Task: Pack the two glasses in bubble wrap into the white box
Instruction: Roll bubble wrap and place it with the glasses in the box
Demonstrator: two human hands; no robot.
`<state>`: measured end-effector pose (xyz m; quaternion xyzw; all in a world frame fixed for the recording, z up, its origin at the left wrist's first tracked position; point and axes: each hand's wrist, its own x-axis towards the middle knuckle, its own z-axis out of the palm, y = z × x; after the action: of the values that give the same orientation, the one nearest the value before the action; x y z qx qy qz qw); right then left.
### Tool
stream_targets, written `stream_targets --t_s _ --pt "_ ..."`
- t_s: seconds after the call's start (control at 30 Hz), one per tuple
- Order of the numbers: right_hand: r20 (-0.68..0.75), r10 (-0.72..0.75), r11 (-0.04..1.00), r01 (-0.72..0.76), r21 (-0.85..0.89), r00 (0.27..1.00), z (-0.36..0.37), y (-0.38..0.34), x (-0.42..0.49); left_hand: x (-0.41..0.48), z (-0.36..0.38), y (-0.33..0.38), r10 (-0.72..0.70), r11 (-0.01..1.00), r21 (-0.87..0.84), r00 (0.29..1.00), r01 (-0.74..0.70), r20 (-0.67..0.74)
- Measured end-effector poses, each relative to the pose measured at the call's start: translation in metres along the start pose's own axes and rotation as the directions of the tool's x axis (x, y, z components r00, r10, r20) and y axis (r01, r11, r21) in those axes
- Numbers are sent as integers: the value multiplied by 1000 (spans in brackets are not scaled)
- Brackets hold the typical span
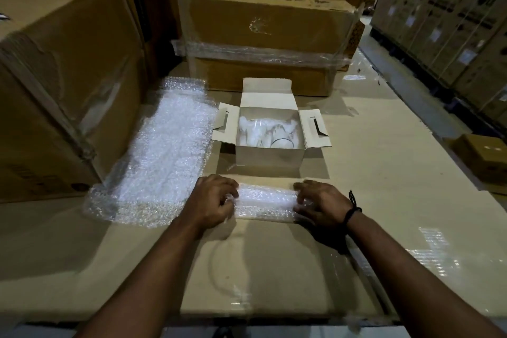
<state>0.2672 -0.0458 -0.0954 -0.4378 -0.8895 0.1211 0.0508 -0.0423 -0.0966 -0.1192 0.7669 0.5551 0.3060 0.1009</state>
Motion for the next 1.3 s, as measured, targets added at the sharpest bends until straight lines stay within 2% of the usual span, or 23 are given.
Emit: stream_targets --t_s 0.1,0.17,0.3,0.4,0.5,0.57,0.7,0.77,0.83,0.93,1.1,1.2,1.3 --pt "17 -20 999 21 -47 1000 -7 -4 4 2 3 2 -39 984 177 996 25 80" --pt "49 14 998 -11 -64 999 -9 -9 7 6 6 4 -49 973 231 992 22 115" --pt "80 121 988 -113 -102 989 -10 -19 17 10 9 8 6 981 194 996 -23 92" --pt "90 172 977 -158 -145 981 -11 -23 27 16 8 17 -8 985 170 993 -12 118" --pt "70 153 959 -131 -250 986 -10 -26 31 20 6 17 37 969 233 984 -78 176" --pt "17 124 963 -116 -245 992 -9 -26 29 19 5 12 71 962 247 978 -119 196" --pt "-82 100 971 -115 -207 992 0 -24 23 17 6 8 59 972 212 977 -104 207" --pt "-61 100 970 -112 -216 993 4 -24 19 21 7 8 81 970 208 976 -124 204" --pt "-24 75 968 -78 -240 997 5 -26 15 28 3 11 42 975 201 971 -91 237" --pt "68 174 963 -156 -222 982 -4 -27 10 34 -3 17 -3 975 211 954 -63 298" --pt "88 260 960 -247 -131 962 -10 -28 17 39 -1 12 -45 971 233 912 -56 407" --pt "75 323 945 -317 -75 944 -13 -31 22 38 2 10 42 970 211 936 -123 350" --pt "27 326 944 -324 -61 945 -17 -30 23 36 3 6 120 983 117 973 -144 195"
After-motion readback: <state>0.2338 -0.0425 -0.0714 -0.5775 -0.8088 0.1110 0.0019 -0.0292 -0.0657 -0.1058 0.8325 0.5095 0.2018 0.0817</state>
